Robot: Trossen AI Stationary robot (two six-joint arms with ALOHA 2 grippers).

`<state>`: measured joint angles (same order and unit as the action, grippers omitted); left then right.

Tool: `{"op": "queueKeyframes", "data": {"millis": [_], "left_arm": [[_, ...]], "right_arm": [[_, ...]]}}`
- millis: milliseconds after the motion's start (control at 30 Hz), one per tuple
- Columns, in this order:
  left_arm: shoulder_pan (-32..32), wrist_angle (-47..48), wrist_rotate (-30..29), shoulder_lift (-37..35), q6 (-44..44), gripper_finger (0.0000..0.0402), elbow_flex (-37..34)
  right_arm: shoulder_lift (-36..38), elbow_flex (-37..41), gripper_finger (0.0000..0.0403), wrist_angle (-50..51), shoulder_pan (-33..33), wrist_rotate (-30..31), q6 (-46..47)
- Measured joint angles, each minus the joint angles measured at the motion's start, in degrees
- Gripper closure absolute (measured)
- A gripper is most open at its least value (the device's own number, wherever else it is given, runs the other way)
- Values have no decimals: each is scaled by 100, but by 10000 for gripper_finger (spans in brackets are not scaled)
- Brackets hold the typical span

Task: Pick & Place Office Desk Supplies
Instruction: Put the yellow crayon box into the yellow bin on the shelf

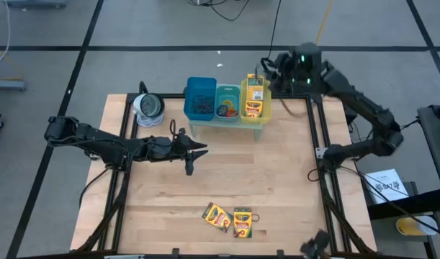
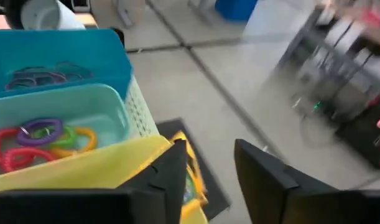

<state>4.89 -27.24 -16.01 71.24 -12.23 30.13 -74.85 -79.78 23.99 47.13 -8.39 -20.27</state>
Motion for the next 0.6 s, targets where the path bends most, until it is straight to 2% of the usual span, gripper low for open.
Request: {"op": "queueKeyframes", "data": {"millis": [100, 200, 300, 433, 600], "left_arm": [[2, 0, 0, 0, 0, 284, 2], [0, 0, 0, 0, 0, 284, 2], [2, 0, 0, 0, 0, 284, 2], [0, 0, 0, 0, 0, 284, 2], [0, 0, 0, 0, 0, 284, 2]], "right_arm": [[-538, -557, 244, 577, 487, -635, 174], [-910, -687, 211, 874, 724, -1218, 125], [-1138, -693, 195, 1134, 794, -1439, -234], [-1349, -693, 200, 1291, 794, -1437, -340], [-1372, -696, 228, 1137, 792, -1427, -339]]}}
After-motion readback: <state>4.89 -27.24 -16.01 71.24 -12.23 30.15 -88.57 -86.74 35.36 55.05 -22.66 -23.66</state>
